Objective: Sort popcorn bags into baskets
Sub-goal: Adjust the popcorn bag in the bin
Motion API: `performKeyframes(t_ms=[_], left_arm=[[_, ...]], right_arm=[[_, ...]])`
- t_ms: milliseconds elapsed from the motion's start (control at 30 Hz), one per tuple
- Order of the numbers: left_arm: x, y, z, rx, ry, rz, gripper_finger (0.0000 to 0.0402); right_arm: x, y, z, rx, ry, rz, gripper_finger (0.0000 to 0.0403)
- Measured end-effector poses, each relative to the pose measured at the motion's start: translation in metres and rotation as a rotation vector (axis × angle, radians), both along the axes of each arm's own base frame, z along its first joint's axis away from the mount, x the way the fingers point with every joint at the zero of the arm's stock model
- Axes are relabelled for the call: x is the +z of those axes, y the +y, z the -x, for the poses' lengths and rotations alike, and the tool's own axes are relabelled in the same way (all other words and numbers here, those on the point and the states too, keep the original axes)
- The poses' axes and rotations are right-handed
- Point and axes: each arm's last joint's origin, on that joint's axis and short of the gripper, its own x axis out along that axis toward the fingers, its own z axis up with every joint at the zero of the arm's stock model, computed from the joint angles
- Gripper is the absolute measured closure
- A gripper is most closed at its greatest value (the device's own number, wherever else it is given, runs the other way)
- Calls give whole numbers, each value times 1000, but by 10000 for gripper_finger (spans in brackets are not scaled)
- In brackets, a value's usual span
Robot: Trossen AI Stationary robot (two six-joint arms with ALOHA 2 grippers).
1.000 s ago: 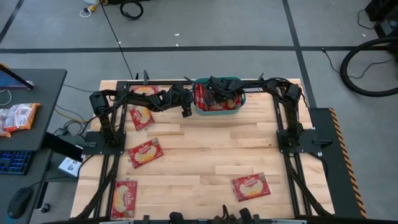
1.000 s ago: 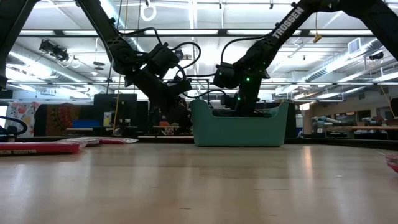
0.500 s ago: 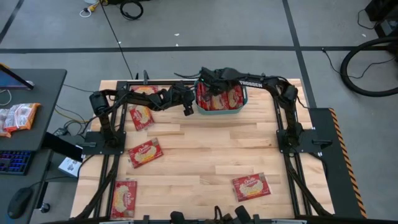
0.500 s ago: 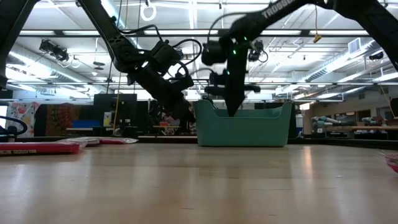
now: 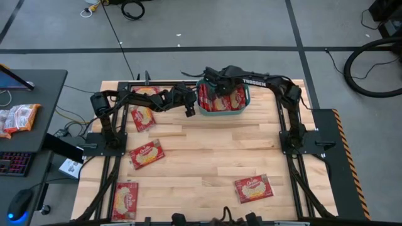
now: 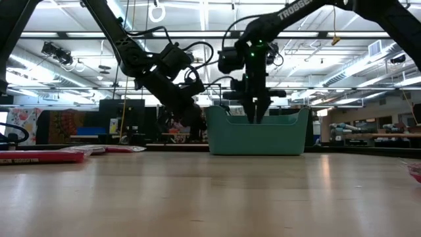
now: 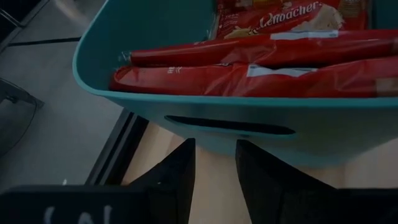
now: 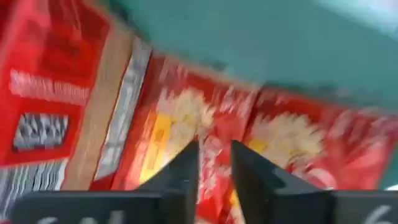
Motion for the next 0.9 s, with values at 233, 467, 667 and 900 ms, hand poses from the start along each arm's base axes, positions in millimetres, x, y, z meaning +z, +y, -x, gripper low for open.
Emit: performKeyframes(t_ms=[233, 467, 667, 900], left_arm=[[0, 1, 0, 2, -1, -1, 280], [2, 0, -1, -28, -39, 14, 280], [3, 0, -3, -38, -67, 20, 280], [6, -3, -7, -66, -134, 39, 287]], right_arm=[[-28, 6, 10, 3, 18, -138, 161], [-69, 7, 19, -70, -88, -209, 76], [-82, 8, 24, -73, -135, -243, 84], [-82, 6, 12, -48, -317, -289, 105]])
